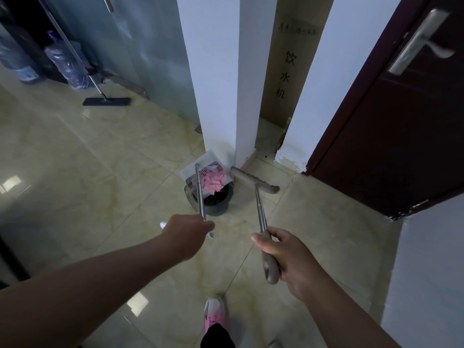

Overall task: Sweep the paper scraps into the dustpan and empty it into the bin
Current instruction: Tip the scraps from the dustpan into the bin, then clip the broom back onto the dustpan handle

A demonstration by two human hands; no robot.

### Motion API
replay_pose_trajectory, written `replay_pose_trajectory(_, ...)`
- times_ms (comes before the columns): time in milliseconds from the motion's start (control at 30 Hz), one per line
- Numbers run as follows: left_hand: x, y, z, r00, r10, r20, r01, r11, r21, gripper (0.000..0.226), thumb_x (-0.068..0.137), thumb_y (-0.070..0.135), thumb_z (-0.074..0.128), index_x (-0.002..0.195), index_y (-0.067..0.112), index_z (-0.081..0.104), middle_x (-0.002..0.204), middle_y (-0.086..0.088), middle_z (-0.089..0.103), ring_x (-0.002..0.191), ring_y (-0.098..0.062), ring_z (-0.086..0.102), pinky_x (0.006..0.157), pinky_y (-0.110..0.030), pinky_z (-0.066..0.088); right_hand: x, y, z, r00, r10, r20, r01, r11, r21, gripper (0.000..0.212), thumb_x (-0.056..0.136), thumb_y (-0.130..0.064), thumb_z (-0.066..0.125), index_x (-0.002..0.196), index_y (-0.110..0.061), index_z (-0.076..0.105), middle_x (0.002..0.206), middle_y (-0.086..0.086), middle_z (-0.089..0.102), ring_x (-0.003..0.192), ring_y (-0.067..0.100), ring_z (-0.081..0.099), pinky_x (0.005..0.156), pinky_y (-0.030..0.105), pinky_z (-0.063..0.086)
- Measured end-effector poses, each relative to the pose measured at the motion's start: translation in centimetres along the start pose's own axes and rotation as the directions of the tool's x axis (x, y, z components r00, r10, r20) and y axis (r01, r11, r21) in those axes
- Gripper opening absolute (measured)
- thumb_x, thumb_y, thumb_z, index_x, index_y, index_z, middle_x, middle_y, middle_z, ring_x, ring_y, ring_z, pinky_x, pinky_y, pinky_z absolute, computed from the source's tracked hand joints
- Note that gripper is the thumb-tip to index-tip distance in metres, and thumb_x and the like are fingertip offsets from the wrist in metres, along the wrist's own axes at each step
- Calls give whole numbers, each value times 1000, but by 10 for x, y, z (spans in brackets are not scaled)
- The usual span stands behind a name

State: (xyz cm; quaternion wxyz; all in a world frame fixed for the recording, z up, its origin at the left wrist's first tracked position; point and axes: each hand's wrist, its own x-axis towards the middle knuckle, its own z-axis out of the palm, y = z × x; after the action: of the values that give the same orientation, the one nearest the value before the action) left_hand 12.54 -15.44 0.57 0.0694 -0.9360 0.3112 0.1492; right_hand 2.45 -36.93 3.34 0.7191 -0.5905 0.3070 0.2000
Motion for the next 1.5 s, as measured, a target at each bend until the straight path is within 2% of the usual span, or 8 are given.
replay_pose_trajectory(333, 1, 22, 6, 996, 44, 80, -57, 985, 165, 36, 93, 18, 37, 121, 26, 57, 118, -6, 64, 100, -31, 65, 76, -35, 41, -4, 5, -2, 1000, -13, 2, 13, 1000, -17, 55, 87, -21, 72, 136, -7, 50, 34, 6, 47, 35, 16, 50, 42, 24, 42)
replay_pose_trajectory(900, 9, -4, -16, 998, 31, 53, -44, 964, 264, 32, 92, 18, 39, 117, 28, 57, 105, -3, 69, 91, -27, 68, 66, -31, 36, -9, 1, -6, 1000, 4, 18, -4, 1000, 3, 44, 86, -22, 74, 122, -3, 56, 36, 8, 48, 34, 17, 48, 45, 25, 44)
replay_pose_trajectory(1000, 8, -13, -35, 999, -46, 11, 44, 992, 122, 34, 92, 23, 42, 121, 34, 56, 109, 1, 68, 92, -23, 67, 56, -24, 30, -20, -9, -9, 997, -19, 74, 17, 1000, 27, 20, 89, -24, 70, 89, -9, 58, 36, 3, 47, 33, 12, 45, 46, 27, 41)
replay_pose_trajectory(1100, 1, -33, -63, 988, -155, -18, 154, 987, -49, 35, 91, 31, 51, 123, 45, 53, 118, 3, 66, 98, -22, 64, 64, -26, 39, -35, -27, -13, 988, -83, 127, 76, 995, 61, 39, 86, -33, 68, 65, -9, 46, 45, 3, 41, 37, 10, 38, 42, 21, 34)
replay_pose_trajectory(1200, -21, -60, -94, 969, -246, -16, 233, 932, -278, 31, 88, 29, 59, 118, 37, 56, 114, -5, 69, 88, -26, 64, 74, -33, 48, -53, -49, -20, 996, -58, 75, 47, 989, 139, 36, 80, -41, 69, 88, -8, 56, 62, 7, 44, 48, 13, 39, 43, 21, 32)
replay_pose_trajectory(1367, -79, -63, -123, 951, -304, -65, 218, 801, -557, 22, 89, 15, 59, 109, 24, 61, 74, 4, 71, 58, -13, 65, 58, -31, 48, -62, -75, -29, 999, -20, 36, 19, 999, 30, 42, 84, -53, 65, 101, -15, 74, 61, 7, 54, 43, 16, 46, 38, 24, 34)
replay_pose_trajectory(1433, -98, -52, -110, 924, -375, -75, 243, 728, -641, 18, 88, 15, 61, 102, 27, 62, 65, 4, 70, 51, -7, 63, 55, -29, 47, -60, -78, -28, 996, -43, 83, 46, 998, -37, 54, 84, -64, 59, 99, -14, 72, 61, 8, 57, 45, 19, 50, 42, 25, 35)
replay_pose_trajectory(1500, -107, -33, -82, 902, -422, -96, 246, 683, -687, 17, 87, 19, 62, 95, 33, 63, 61, 4, 69, 48, -5, 61, 55, -30, 48, -54, -79, -25, 987, -53, 154, 68, 993, -92, 82, 63, -83, 59, 104, -13, 71, 67, 11, 62, 51, 21, 55, 48, 28, 35)
